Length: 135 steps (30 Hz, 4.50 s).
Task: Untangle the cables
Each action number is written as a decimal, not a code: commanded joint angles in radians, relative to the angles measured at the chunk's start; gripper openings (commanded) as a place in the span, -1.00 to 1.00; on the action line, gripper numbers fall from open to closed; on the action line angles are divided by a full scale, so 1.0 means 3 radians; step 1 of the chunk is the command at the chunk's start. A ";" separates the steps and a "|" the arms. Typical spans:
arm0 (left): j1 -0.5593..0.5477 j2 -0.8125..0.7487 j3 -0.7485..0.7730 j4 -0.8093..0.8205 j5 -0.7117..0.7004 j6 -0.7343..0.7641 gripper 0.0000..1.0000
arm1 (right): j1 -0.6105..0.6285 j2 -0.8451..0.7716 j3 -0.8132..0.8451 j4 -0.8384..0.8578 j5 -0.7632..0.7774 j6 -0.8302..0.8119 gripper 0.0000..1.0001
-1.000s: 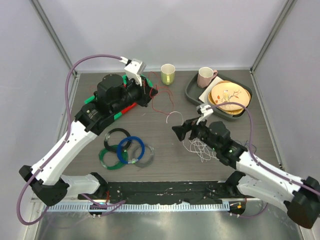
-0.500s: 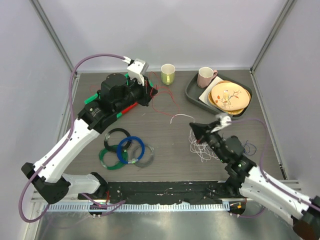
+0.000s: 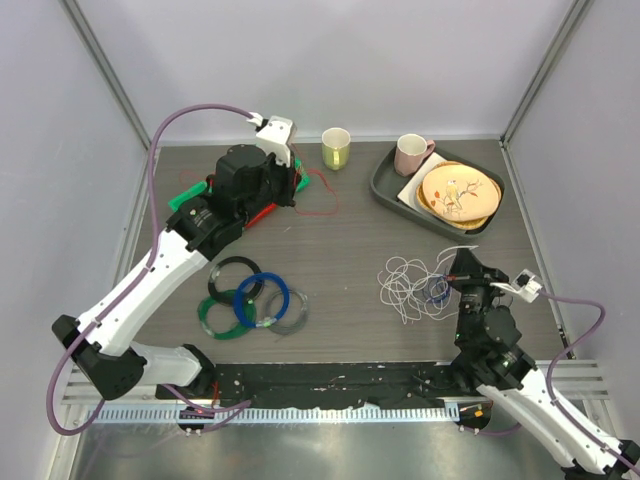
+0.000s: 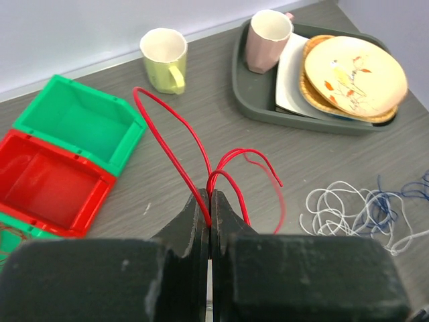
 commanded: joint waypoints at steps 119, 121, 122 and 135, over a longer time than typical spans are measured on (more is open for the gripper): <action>0.2191 0.0819 -0.0283 -0.0255 0.0236 -0.0861 0.87 | -0.0016 0.3374 0.1392 -0.0785 -0.0960 -0.0256 0.83; 0.2191 0.0655 -0.0340 -0.0265 0.0420 -0.0886 0.89 | -0.0016 0.3384 0.1387 -0.0785 -0.0955 -0.0225 0.83; 0.2196 0.0578 -0.0401 -0.0265 0.0491 -0.0927 0.99 | -0.0016 0.3389 0.1392 -0.0795 -0.0950 -0.0215 0.83; 0.0699 -0.0982 -0.1985 0.0384 0.0814 -0.1545 0.99 | -0.0026 0.3997 0.1851 -0.1531 -0.0893 0.0302 0.85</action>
